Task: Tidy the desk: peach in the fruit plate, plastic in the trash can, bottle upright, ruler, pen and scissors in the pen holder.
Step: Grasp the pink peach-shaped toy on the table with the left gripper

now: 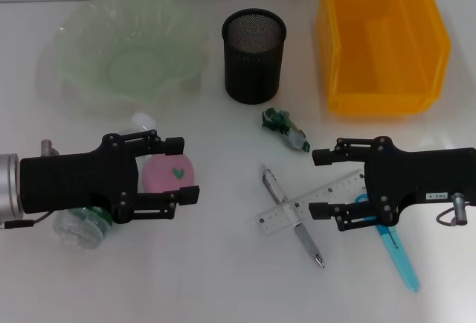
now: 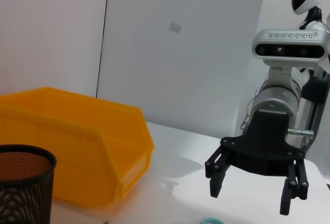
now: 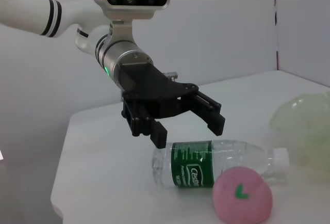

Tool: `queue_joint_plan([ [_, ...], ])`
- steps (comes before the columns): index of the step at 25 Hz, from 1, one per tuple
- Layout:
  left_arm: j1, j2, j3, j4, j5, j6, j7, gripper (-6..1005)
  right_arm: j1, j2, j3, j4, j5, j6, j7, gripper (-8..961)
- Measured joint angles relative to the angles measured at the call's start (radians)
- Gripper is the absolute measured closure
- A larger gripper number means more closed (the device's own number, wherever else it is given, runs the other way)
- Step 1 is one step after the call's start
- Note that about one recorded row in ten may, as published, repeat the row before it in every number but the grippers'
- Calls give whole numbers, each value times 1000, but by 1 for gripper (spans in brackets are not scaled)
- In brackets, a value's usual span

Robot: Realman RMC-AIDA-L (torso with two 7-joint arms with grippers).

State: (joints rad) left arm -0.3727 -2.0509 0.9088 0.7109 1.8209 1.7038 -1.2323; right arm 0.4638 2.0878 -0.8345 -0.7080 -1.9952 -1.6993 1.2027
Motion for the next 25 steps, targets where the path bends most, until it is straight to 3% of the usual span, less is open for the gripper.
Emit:
queue_joint_plan([
  [15, 3, 0, -5, 1, 0, 9, 5, 222, -7, 0, 1, -1, 7, 0, -11, 130],
  [25, -11, -15, -5, 48, -3, -3, 11, 236, -25, -4, 12, -5, 16, -5, -11, 130],
])
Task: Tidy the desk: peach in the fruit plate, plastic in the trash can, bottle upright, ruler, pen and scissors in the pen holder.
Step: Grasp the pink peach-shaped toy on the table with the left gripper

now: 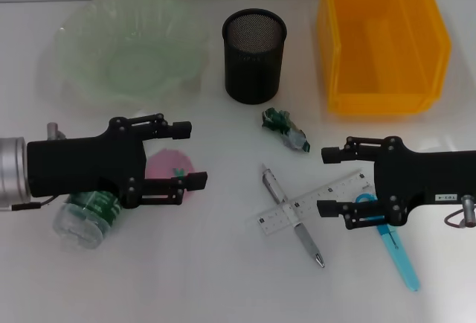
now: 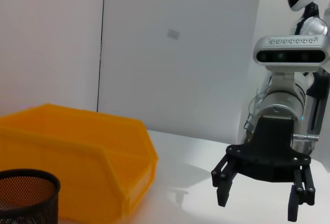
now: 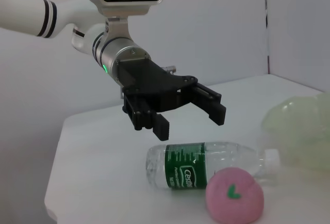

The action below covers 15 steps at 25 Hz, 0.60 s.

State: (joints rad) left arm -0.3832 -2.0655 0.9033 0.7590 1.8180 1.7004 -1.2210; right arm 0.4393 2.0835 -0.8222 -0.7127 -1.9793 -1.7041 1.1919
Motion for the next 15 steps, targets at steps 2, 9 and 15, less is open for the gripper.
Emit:
queue_joint_plan([
  [2, -9, -1, 6, 3, 1, -7, 0, 239, -9, -1, 1, -5, 11, 0, 0, 130],
  [9, -46, -4, 74, -5, 75, -142, -11, 249, -21, -2, 3, -7, 18, 4, -2, 130],
  [15, -44, -4, 98, -9, 102, -220, -11, 257, -22, -2, 3, -7, 19, 5, -2, 131],
])
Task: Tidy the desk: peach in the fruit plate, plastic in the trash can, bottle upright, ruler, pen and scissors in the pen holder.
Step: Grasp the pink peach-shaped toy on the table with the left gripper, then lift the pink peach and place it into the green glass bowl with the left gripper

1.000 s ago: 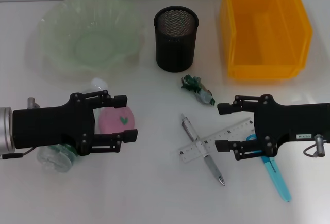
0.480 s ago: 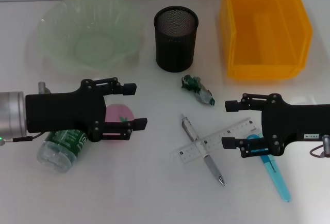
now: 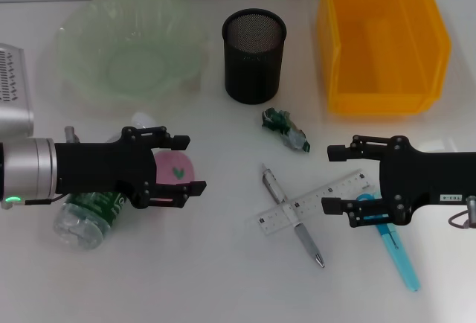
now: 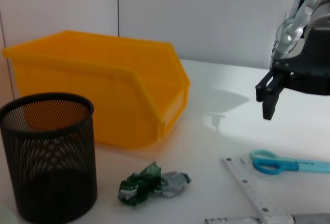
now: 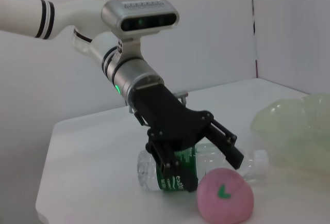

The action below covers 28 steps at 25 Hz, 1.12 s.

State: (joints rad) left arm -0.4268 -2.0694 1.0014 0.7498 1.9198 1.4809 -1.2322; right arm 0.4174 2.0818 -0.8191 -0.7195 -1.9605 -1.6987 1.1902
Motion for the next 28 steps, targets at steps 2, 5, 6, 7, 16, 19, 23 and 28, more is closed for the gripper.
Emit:
queue_joint_plan([
  [2, -1, 0, 9, -6, 15, -27, -5, 260, 3, 1, 0, 0, 0, 1, 0, 131],
  [5, -2, -1, 14, -16, 25, -56, -14, 264, 5, 1, 0, 3, 0, 3, 0, 131],
  [6, -2, -1, 14, -26, 24, -84, -12, 266, 6, 1, -1, 4, 0, 7, 0, 131],
  [7, -2, -1, 14, -26, 24, -84, -12, 267, 6, 1, -2, 5, 0, 10, 0, 131],
  [16, 10, -1, 15, -32, 28, -120, 50, 332, 8, 3, -10, 9, 0, 23, 0, 131],
  [19, 13, -1, 16, -30, 26, -122, 55, 413, 8, 3, -8, 9, 0, 23, 0, 131],
  [23, 17, -3, 16, -32, 21, -128, 63, 608, 7, 3, -6, 9, 0, 23, 0, 132],
  [28, 18, -3, 16, -31, 15, -112, 63, 808, 6, 3, -2, 9, 0, 22, 0, 132],
])
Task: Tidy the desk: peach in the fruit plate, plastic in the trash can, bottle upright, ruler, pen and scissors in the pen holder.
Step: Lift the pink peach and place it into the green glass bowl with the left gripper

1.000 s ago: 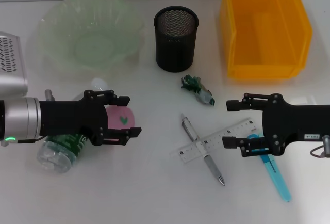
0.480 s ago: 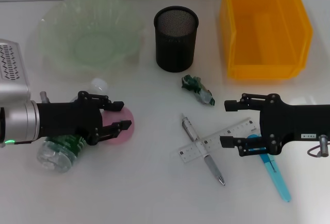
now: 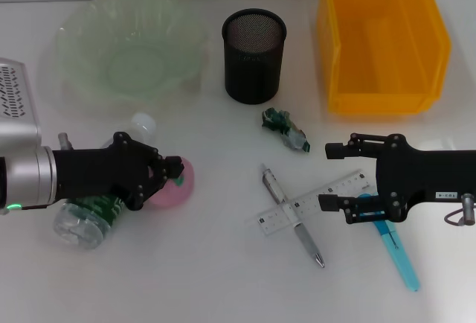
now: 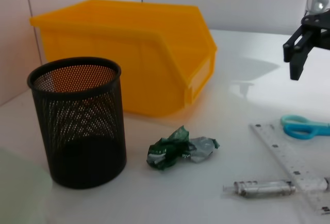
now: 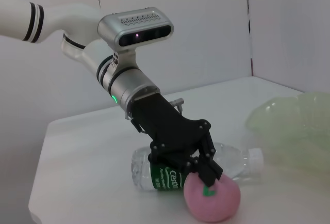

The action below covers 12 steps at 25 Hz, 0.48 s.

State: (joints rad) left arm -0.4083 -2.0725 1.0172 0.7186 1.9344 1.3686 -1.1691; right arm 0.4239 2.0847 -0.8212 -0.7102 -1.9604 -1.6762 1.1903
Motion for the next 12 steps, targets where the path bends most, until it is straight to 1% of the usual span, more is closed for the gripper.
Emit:
queue_joint_plan([
  [2, 6, 0, 0, 4, -39, 27, 0, 873, 0, 0, 0, 0, 0, 0, 0, 132],
  [5, 10, 1, -3, 6, -62, 41, 1, 919, -2, 0, 0, 0, 0, 0, 0, 132],
  [8, 14, 3, -24, 7, -125, 61, 21, 965, -5, 1, 1, 0, 0, 1, 0, 132],
  [12, 17, 2, -26, 7, -180, 73, 38, 965, -7, 1, 1, 0, 0, 2, 0, 132],
])
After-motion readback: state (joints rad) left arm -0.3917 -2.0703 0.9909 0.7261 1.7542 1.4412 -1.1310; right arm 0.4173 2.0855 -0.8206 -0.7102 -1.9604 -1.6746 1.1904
